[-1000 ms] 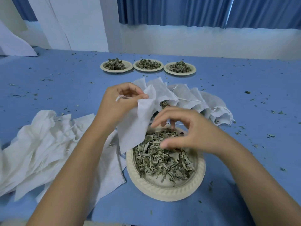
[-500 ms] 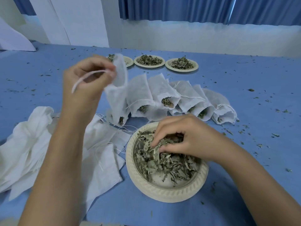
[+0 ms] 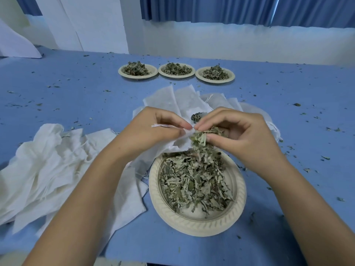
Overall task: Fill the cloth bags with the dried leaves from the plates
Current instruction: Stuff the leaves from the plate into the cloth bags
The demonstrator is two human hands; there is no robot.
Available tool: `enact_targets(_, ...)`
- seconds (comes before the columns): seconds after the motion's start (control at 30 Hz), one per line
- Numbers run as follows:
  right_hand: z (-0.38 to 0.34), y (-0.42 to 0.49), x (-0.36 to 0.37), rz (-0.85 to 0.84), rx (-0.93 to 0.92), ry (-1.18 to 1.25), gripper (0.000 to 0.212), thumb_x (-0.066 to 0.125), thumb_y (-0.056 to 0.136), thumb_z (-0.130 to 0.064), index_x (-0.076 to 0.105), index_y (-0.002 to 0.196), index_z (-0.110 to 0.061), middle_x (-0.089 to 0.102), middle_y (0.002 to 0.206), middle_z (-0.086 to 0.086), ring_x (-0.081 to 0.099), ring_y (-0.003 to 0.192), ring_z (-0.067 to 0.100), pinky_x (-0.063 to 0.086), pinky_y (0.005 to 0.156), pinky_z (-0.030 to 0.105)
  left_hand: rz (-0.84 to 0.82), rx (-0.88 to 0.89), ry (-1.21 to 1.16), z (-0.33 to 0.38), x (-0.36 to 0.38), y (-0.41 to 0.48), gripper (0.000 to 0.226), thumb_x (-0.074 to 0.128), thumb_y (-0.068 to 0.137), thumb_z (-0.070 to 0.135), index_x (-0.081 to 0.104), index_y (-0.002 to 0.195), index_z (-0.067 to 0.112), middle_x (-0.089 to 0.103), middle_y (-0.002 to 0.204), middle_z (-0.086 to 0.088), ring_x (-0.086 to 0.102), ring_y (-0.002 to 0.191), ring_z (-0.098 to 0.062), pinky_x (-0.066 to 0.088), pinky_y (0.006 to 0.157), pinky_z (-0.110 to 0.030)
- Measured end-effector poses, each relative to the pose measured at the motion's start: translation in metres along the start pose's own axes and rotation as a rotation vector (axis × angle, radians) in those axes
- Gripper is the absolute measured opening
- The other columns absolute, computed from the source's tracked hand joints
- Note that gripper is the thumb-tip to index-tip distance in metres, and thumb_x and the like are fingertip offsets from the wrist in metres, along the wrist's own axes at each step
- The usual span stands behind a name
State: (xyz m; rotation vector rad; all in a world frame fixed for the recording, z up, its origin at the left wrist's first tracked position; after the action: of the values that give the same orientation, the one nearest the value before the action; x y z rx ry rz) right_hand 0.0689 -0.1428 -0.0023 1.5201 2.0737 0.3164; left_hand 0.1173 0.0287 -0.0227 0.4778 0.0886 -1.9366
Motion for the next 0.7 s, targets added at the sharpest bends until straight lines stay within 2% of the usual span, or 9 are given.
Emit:
enact_targets(0.13,0.002,-0.002,0.006,0.154,-0.053,-0.008,0.018,0.070,0.077,0.008,0.068,0.089,-0.005,0.067,0.095,0.011,0.066,0.094,0.023,0.054,0.088,0.040,0.069,-0.006,-0.238,0.002,0.009,0.001,0.027,0.067,0.080,-0.009,0.074,0.072,0.015,0.071,0.068,-0.003,0.066,0.059,-0.008,0.053,0.059,-0.018)
enact_targets(0.2,0.005,-0.004,0.008,0.216,-0.047,-0.091,0.015,0.071,0.078,0.008,0.069,0.088,-0.003,0.066,0.095,0.011,0.066,0.093,0.021,0.054,0.086,0.041,0.127,0.015,-0.279,0.002,0.012,0.002,0.024,0.072,0.077,-0.003,0.073,0.066,0.019,0.070,0.065,0.000,0.064,0.059,-0.007,0.051,0.060,-0.016)
enact_targets(0.27,0.006,-0.006,0.008,0.266,-0.042,-0.196,0.013,0.072,0.078,0.005,0.070,0.088,-0.004,0.067,0.092,0.008,0.066,0.090,0.016,0.056,0.082,0.036,0.174,0.037,-0.258,0.003,0.013,0.003,0.017,0.078,0.071,0.007,0.073,0.064,0.022,0.070,0.067,0.001,0.062,0.063,-0.009,0.048,0.064,-0.019)
enact_targets(0.4,0.000,-0.010,0.009,0.323,-0.118,-0.455,0.011,0.073,0.077,0.005,0.072,0.084,-0.003,0.069,0.083,0.003,0.065,0.078,0.010,0.053,0.067,0.024,0.202,0.132,-0.268,0.007,0.017,0.001,0.016,0.077,0.071,0.006,0.070,0.069,0.020,0.068,0.067,0.004,0.061,0.064,-0.007,0.050,0.065,-0.017)
enact_targets(0.5,-0.005,-0.010,0.012,0.288,-0.223,-0.636,0.011,0.072,0.076,0.008,0.073,0.082,-0.001,0.071,0.081,0.007,0.066,0.070,0.018,0.051,0.062,0.029,0.246,0.174,-0.283,0.009,0.019,0.000,0.012,0.075,0.071,0.009,0.068,0.071,0.019,0.067,0.066,0.008,0.060,0.063,-0.005,0.049,0.064,-0.016)
enact_targets(0.6,-0.006,-0.010,0.014,0.241,-0.230,-0.650,0.009,0.072,0.076,0.008,0.074,0.080,-0.001,0.071,0.077,0.008,0.066,0.067,0.022,0.050,0.062,0.033,0.289,0.219,-0.289,0.012,0.016,-0.002,0.010,0.073,0.073,0.008,0.067,0.074,0.016,0.066,0.067,0.010,0.058,0.062,-0.003,0.046,0.062,-0.015)
enact_targets(0.7,-0.004,-0.009,0.011,0.287,-0.155,-0.562,0.011,0.072,0.076,0.008,0.075,0.080,-0.002,0.071,0.077,0.007,0.066,0.065,0.026,0.050,0.061,0.034,0.262,0.257,-0.277,0.014,0.019,-0.004,0.012,0.073,0.073,0.005,0.067,0.075,0.016,0.066,0.067,0.011,0.059,0.064,-0.003,0.048,0.064,-0.016)
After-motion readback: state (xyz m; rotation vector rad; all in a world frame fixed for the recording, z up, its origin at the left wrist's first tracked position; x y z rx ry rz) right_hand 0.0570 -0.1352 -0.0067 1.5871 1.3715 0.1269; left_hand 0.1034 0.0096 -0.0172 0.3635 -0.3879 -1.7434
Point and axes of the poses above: each hand's wrist, its own y-axis towards the middle knuckle, its own x-axis out of the palm, z = x × y, the point moved 5 cm from there along y, towards the middle knuckle
